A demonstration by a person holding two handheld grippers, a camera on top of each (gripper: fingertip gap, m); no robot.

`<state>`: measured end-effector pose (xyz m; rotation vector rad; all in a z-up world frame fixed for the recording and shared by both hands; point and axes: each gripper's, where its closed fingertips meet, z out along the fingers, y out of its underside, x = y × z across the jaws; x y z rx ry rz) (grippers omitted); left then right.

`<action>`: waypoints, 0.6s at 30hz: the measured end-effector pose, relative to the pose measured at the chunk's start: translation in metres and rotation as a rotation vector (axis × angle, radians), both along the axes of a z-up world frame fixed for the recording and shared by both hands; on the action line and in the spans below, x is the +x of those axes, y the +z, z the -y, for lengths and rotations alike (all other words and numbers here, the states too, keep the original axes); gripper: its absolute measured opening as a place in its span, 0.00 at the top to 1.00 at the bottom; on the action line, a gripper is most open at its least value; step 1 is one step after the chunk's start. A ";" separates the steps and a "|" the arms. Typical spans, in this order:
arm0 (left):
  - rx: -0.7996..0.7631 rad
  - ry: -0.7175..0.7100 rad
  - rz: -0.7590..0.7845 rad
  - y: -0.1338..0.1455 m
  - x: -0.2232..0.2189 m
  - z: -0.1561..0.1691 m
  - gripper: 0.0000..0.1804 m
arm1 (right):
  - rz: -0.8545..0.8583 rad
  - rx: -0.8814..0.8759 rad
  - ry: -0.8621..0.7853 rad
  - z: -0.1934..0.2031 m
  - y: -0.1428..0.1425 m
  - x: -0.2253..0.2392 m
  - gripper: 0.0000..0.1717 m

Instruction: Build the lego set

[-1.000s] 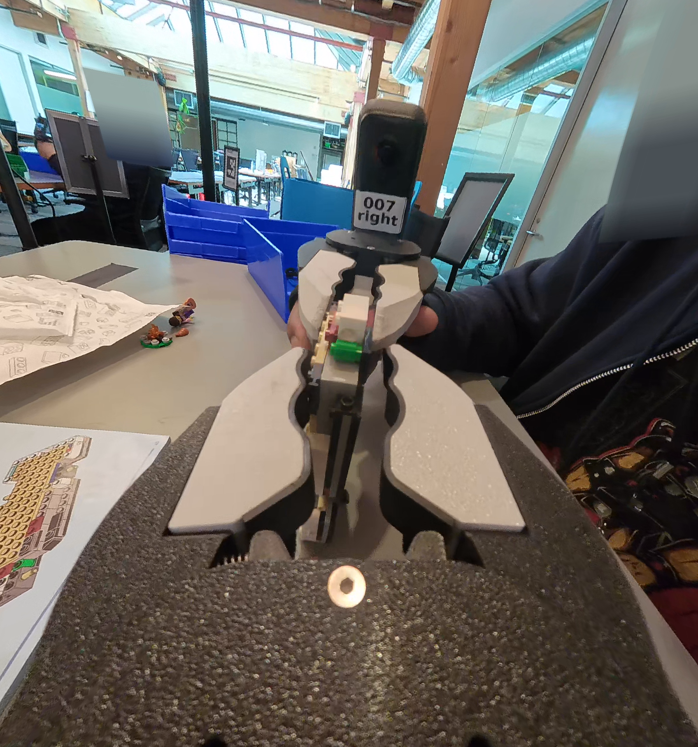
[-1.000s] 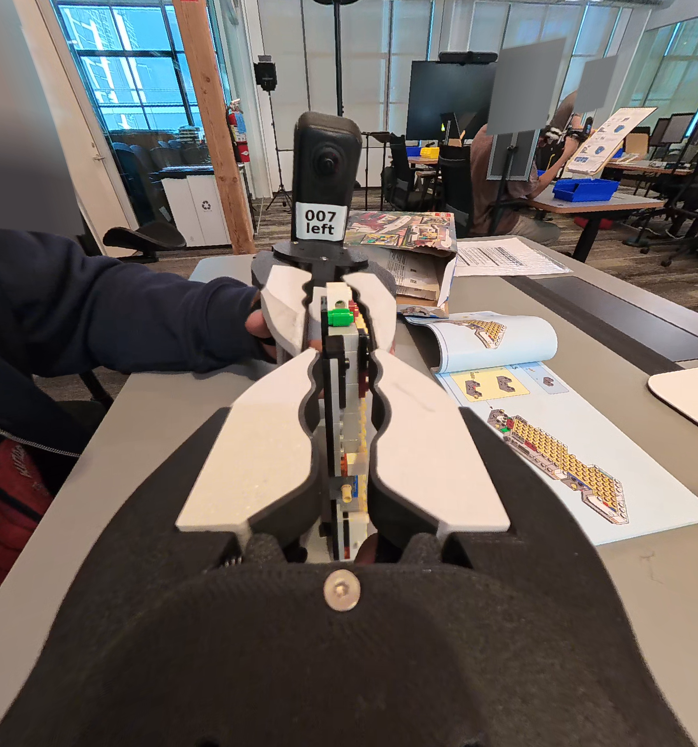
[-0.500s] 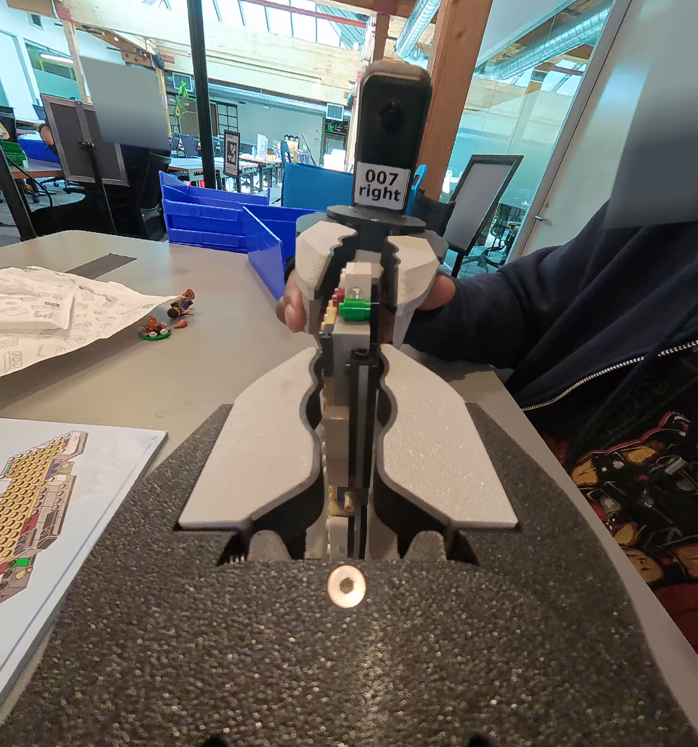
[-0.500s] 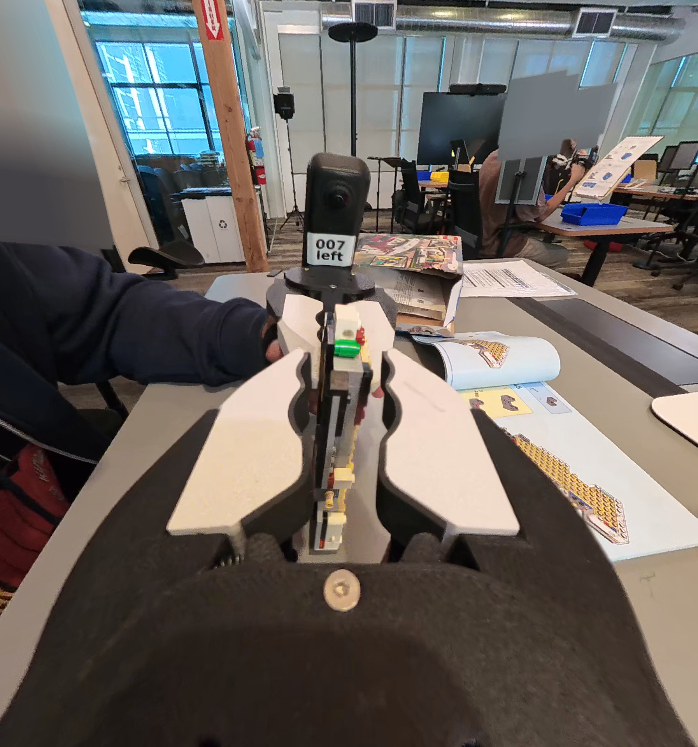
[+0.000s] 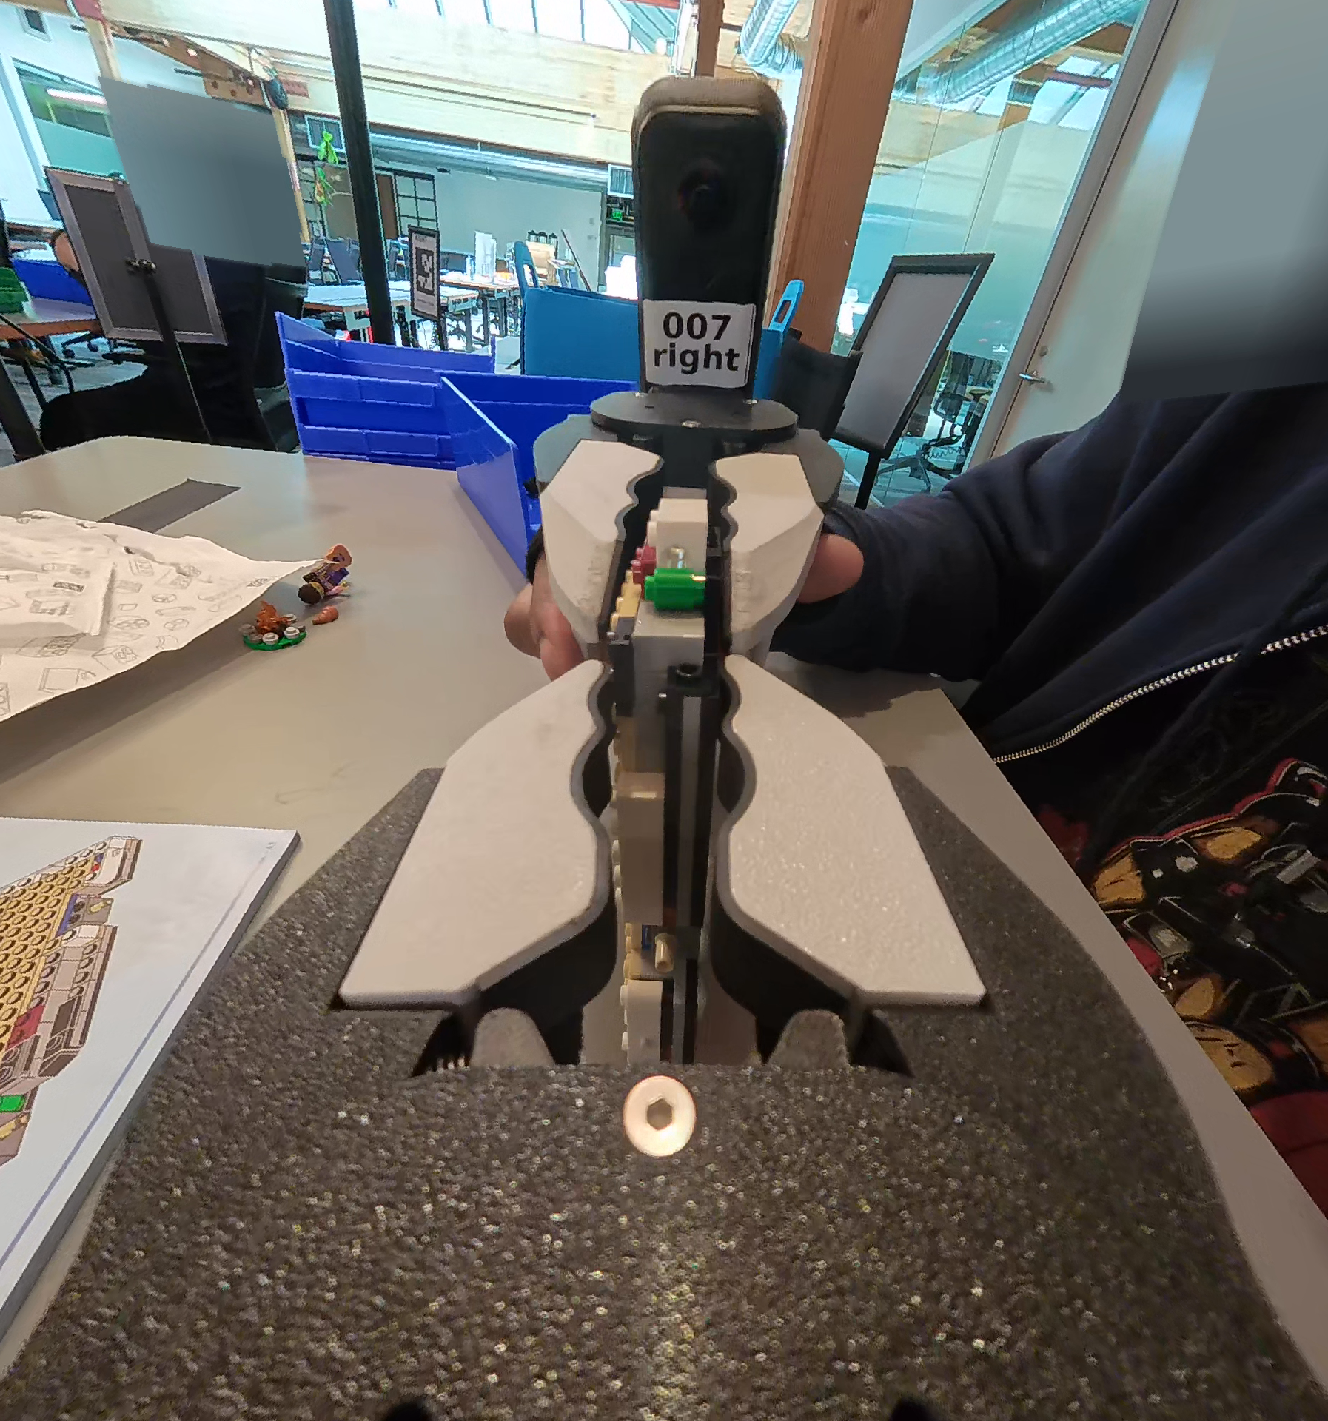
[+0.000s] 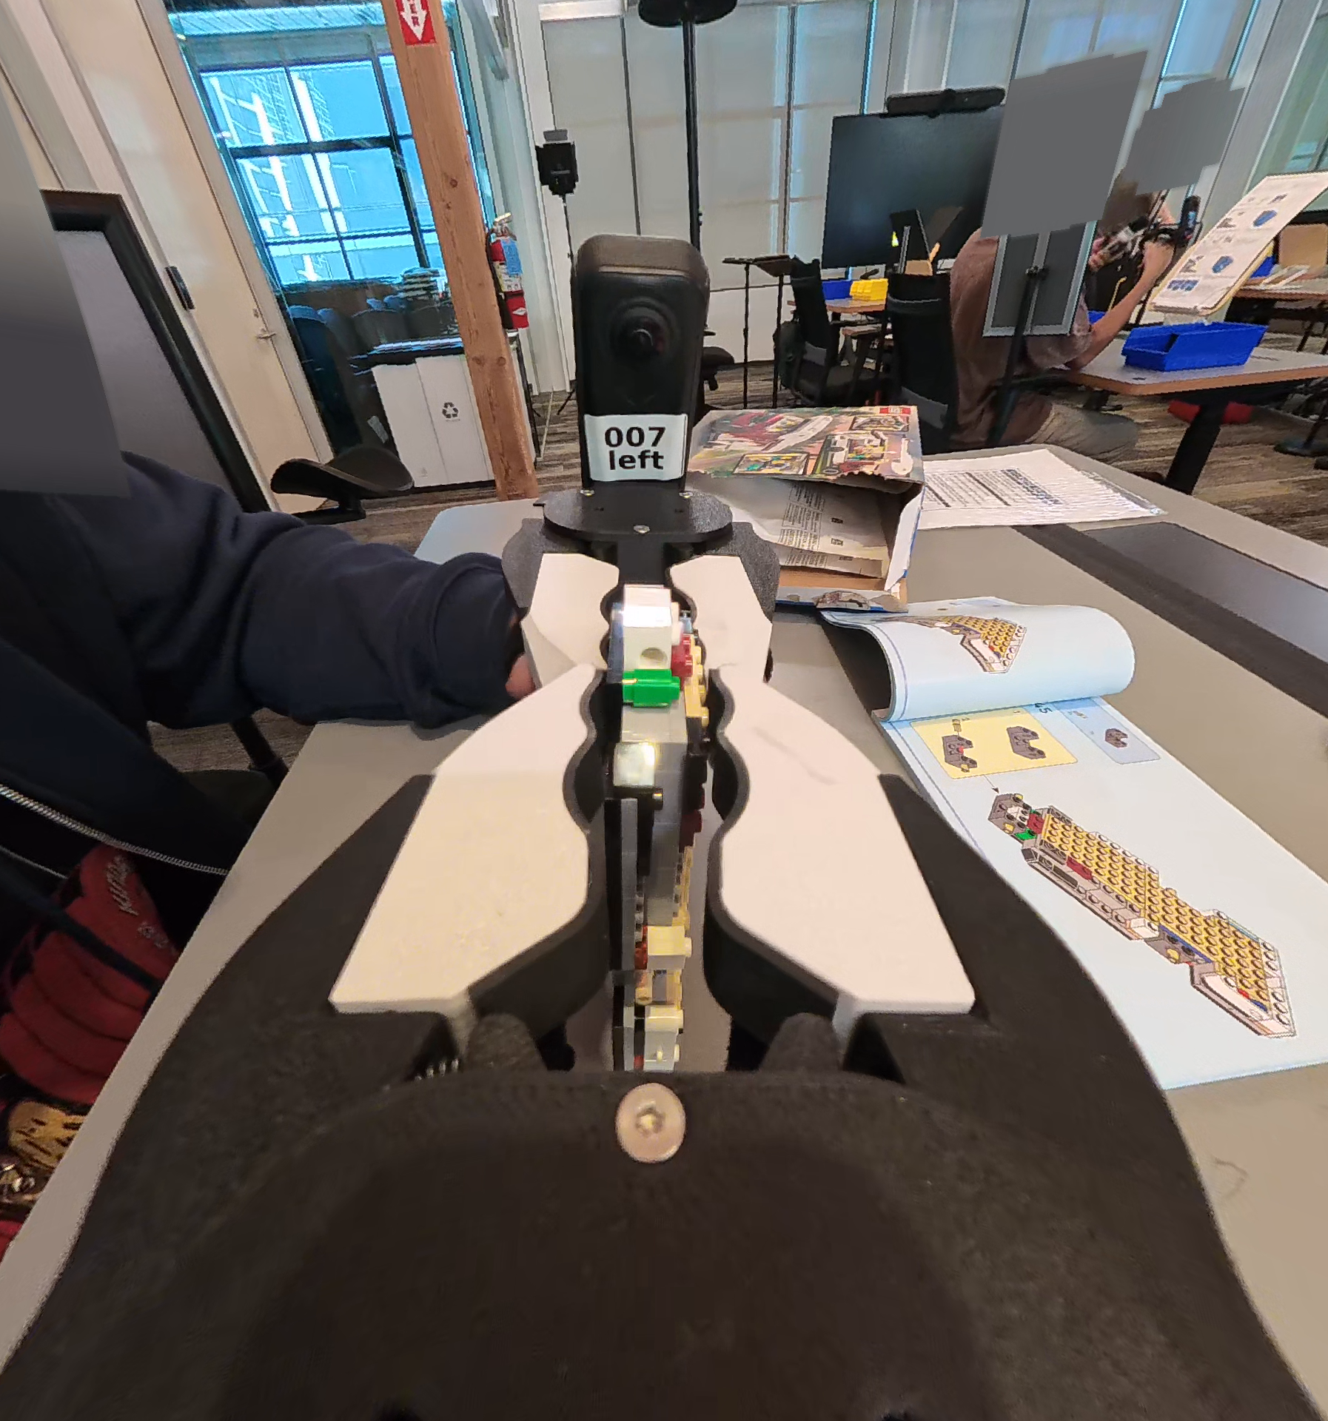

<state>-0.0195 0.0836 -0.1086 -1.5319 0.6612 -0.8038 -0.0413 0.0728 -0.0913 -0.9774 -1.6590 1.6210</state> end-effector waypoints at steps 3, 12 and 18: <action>-0.003 0.004 -0.004 0.000 0.000 -0.001 0.87 | -0.004 0.016 -0.006 -0.001 0.000 0.000 0.87; -0.001 0.076 0.036 0.006 -0.018 -0.007 0.80 | -0.060 0.040 -0.069 -0.028 0.013 0.007 0.87; -0.118 0.065 -0.067 -0.018 -0.020 -0.009 0.81 | -0.079 0.012 -0.104 -0.054 0.016 0.018 0.87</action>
